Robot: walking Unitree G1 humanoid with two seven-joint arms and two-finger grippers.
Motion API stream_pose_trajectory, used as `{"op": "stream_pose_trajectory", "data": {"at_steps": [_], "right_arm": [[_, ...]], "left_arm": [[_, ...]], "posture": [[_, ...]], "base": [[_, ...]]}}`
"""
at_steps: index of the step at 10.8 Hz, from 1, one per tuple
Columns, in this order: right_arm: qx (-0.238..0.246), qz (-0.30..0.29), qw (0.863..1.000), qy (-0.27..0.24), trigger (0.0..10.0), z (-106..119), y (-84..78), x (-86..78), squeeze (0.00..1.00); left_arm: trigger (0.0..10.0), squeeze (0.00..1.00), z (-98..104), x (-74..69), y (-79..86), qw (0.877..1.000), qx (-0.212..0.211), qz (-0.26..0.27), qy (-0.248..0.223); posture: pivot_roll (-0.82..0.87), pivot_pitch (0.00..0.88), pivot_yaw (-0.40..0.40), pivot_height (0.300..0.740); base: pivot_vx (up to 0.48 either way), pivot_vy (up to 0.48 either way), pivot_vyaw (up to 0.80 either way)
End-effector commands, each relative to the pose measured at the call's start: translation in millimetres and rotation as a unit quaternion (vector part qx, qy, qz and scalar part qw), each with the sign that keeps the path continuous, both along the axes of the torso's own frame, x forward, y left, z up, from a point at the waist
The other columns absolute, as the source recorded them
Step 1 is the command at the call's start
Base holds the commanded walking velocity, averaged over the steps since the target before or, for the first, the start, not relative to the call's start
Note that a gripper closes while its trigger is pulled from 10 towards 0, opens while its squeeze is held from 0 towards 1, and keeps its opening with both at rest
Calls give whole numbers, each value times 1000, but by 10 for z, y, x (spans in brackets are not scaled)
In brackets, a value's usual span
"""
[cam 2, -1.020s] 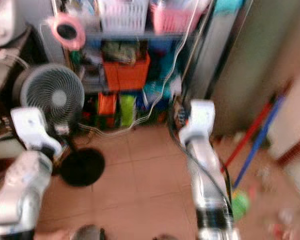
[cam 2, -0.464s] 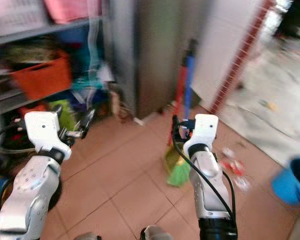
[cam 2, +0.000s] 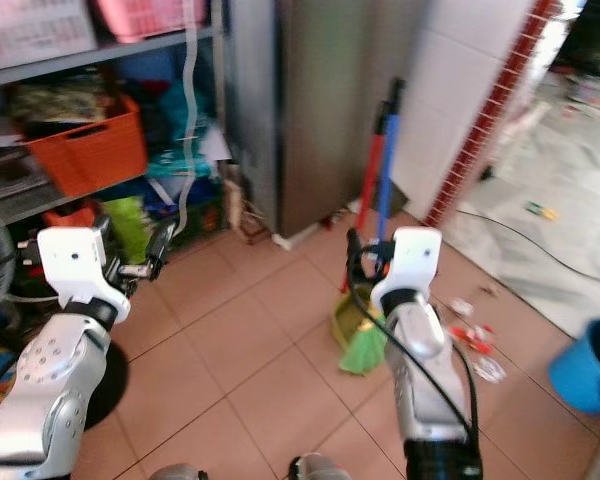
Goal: Sweep floor
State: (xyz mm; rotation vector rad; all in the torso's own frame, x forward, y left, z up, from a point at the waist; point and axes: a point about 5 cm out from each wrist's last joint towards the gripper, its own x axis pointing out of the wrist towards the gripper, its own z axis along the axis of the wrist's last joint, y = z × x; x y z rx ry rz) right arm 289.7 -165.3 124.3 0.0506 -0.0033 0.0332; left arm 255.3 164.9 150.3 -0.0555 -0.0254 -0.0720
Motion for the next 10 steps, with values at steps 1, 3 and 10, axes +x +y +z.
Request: {"op": "stream_pose_trajectory", "data": {"at_steps": [1,3,10], "right_arm": [[-6,-15,1000,-18,10000,68,-58,91,0],[-7,-22,999,-23,10000,76,-16,154,0],[13,-5,1000,11,10000,-91,56,45,0]], "left_arm": [[10000,0,22,65,-7,1000,19,-7,-7],[10000,0,-81,118,54,999,36,-4,-4],[10000,0,-331,16,68,998,42,-42,28]], "posture": [[24,0,-10,740],[22,0,-33,740],[8,11,-37,740]], "base": [[0,0,0],[0,0,0],[0,239,-424]]}}
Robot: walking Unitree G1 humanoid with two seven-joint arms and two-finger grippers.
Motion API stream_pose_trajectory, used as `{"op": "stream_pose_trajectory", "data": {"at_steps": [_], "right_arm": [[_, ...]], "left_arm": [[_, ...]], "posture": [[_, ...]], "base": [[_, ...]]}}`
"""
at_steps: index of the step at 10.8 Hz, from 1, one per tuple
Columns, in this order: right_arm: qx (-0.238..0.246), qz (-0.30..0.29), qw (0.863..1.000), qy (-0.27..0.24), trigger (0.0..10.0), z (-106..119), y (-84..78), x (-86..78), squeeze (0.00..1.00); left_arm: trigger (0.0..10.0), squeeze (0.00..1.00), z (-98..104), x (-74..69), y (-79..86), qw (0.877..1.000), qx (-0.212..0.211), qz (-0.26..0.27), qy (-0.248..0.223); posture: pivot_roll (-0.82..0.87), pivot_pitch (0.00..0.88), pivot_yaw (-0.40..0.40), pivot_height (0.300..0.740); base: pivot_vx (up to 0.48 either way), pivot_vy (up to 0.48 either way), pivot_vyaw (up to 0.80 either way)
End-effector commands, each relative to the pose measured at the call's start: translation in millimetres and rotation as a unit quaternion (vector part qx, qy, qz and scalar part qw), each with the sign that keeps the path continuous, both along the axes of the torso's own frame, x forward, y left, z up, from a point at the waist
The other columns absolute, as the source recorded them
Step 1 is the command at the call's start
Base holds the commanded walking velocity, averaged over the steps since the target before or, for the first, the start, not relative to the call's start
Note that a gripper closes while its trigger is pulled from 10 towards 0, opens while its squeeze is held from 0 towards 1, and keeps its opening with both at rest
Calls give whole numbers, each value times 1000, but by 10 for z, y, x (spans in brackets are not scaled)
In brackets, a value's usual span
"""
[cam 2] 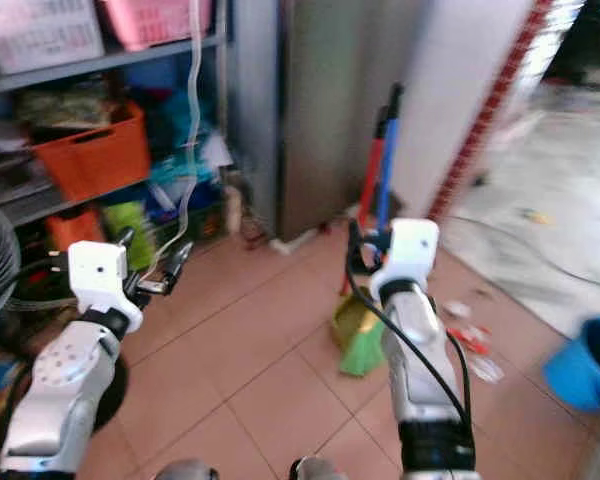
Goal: Sweep floor
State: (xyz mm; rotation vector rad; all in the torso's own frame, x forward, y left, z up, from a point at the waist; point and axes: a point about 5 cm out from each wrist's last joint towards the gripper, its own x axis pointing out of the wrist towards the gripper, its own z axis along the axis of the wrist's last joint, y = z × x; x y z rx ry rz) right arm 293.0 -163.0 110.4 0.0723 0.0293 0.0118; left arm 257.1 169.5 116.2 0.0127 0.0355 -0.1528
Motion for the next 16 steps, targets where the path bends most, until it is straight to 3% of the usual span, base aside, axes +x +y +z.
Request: {"op": "stream_pose_trajectory", "data": {"at_steps": [1,4,7,8,12,16], "right_arm": [[2,7,1000,-5,10000,50,11,7,0],[3,7,1000,-8,10000,72,32,31,0],[-1,5,1000,-12,10000,80,38,36,0],[-6,9,1000,-17,10000,105,36,43,0],[-8,19,1000,-18,10000,107,76,61,0],[-11,27,999,-18,10000,104,99,72,0]], "left_arm": [[10000,0,52,45,5,1000,5,-5,-7],[10000,0,208,118,-92,999,5,-24,-27],[10000,0,210,160,-51,1000,6,3,-29],[10000,0,206,153,-37,999,-12,1,-30],[10000,0,214,156,-69,999,-21,-11,-29],[10000,0,209,129,-123,999,-27,-15,-28]], "posture": [[9,12,-38,740],[14,11,-35,740],[8,0,-32,740],[6,0,-35,740],[7,0,-39,740],[10,0,-37,740]], "base": [[0,446,-575],[80,427,-177],[0,0,0],[0,0,0],[403,0,-402],[467,0,0]]}}
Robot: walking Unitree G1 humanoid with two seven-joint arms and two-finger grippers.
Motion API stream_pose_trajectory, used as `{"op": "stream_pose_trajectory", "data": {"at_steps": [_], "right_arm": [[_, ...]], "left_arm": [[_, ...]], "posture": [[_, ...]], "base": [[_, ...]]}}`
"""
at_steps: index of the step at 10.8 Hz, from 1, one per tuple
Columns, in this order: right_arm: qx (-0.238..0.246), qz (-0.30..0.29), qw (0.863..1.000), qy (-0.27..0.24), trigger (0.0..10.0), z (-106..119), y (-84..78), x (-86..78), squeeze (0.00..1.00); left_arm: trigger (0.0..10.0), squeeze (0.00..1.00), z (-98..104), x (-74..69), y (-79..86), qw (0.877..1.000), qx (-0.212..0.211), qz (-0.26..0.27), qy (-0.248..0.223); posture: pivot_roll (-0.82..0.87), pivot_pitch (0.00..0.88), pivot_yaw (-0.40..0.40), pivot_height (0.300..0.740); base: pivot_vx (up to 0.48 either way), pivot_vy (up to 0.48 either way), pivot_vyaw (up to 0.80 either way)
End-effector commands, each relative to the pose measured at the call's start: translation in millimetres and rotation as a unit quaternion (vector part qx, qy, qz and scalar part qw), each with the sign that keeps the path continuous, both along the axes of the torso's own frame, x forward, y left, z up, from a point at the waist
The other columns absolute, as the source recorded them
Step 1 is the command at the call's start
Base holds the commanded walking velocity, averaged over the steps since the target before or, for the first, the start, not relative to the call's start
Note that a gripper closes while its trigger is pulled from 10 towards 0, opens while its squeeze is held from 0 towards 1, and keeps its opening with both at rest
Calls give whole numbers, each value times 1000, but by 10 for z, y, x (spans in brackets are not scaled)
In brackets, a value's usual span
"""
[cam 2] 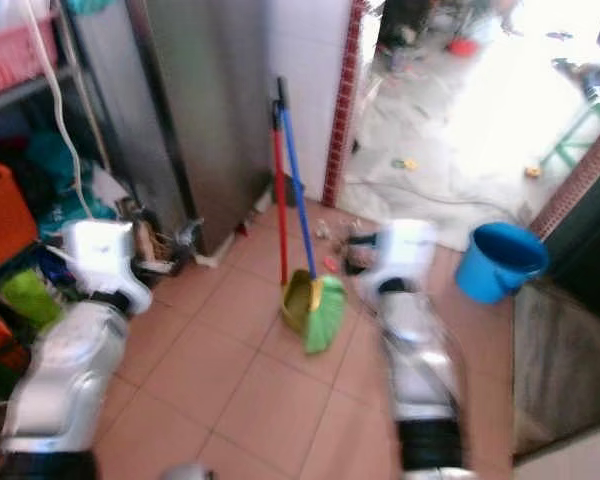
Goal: Sweep floor
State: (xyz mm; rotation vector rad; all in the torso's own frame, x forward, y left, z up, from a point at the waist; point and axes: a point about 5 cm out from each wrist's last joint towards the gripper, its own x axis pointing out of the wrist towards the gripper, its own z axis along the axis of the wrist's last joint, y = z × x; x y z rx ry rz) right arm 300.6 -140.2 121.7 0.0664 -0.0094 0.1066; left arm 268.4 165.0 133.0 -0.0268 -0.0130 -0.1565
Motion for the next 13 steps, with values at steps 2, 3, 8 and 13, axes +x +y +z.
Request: {"op": "stream_pose_trajectory", "data": {"at_steps": [2,3,8,13], "right_arm": [[-13,-13,1000,3,10000,-16,-120,-13,0],[-14,-11,1000,3,10000,-15,-115,-17,0],[-17,-4,1000,-1,10000,4,-107,2,0],[-21,-1,1000,-1,10000,-4,-113,-10,0]], "left_arm": [[10000,0,28,10,-105,1000,-8,-16,-3],[10000,0,30,11,-126,1000,-11,-17,-3],[10000,0,18,-2,-173,1000,-14,-18,0],[10000,0,-21,-48,-142,1000,-10,-12,7]], "posture": [[7,1,-36,740],[3,4,-37,740],[2,5,-43,740],[2,5,-42,740]], "base": [[448,0,0],[439,0,0],[437,0,0],[411,0,110]]}}
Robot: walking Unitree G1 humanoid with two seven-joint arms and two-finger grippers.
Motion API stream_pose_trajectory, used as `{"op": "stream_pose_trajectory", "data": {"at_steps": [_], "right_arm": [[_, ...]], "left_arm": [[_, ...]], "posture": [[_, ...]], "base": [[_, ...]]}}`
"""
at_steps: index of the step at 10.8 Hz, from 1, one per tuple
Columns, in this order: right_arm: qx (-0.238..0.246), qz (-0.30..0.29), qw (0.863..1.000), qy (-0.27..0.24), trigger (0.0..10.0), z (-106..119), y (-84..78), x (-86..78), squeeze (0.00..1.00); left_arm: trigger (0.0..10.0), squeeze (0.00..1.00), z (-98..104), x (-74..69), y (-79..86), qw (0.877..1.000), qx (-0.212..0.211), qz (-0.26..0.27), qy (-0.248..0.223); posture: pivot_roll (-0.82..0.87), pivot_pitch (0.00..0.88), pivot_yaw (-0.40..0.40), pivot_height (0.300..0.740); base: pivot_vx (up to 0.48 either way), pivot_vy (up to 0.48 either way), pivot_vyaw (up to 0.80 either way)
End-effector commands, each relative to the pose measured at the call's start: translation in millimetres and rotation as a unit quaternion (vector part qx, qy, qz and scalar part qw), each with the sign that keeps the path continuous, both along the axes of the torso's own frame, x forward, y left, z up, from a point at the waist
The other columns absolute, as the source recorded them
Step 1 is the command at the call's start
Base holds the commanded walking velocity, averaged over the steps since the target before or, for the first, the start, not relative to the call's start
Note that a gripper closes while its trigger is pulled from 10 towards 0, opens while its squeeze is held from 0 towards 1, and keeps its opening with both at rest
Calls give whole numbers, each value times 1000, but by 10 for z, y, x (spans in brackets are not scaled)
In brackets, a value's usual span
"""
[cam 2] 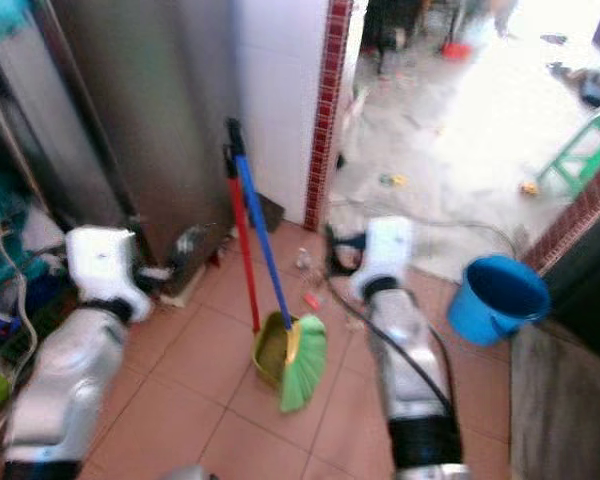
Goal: Sweep floor
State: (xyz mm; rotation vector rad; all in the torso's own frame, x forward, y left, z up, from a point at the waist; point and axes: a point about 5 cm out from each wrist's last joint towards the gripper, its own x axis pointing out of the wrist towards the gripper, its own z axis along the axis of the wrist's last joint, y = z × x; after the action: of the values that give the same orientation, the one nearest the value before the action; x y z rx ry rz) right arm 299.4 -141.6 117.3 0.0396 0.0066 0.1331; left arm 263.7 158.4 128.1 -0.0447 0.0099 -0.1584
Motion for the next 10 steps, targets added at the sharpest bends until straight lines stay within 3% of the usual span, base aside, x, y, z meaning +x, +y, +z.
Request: {"op": "stream_pose_trajectory", "data": {"at_steps": [1,4,10], "right_arm": [[-9,-13,1000,-8,10000,35,-98,2,0],[-8,-9,1000,-10,10000,38,-82,11,0],[-24,-9,1000,-7,10000,21,-93,6,0]], "left_arm": [[10000,0,18,-14,-73,1000,-2,-10,-3],[10000,0,19,-9,-84,1000,-1,-10,-4],[10000,0,-11,-76,-60,1000,8,12,-5]], "posture": [[3,4,-42,740],[4,0,-41,740],[8,0,-44,740]], "base": [[424,0,788],[419,80,606],[0,0,0]]}}
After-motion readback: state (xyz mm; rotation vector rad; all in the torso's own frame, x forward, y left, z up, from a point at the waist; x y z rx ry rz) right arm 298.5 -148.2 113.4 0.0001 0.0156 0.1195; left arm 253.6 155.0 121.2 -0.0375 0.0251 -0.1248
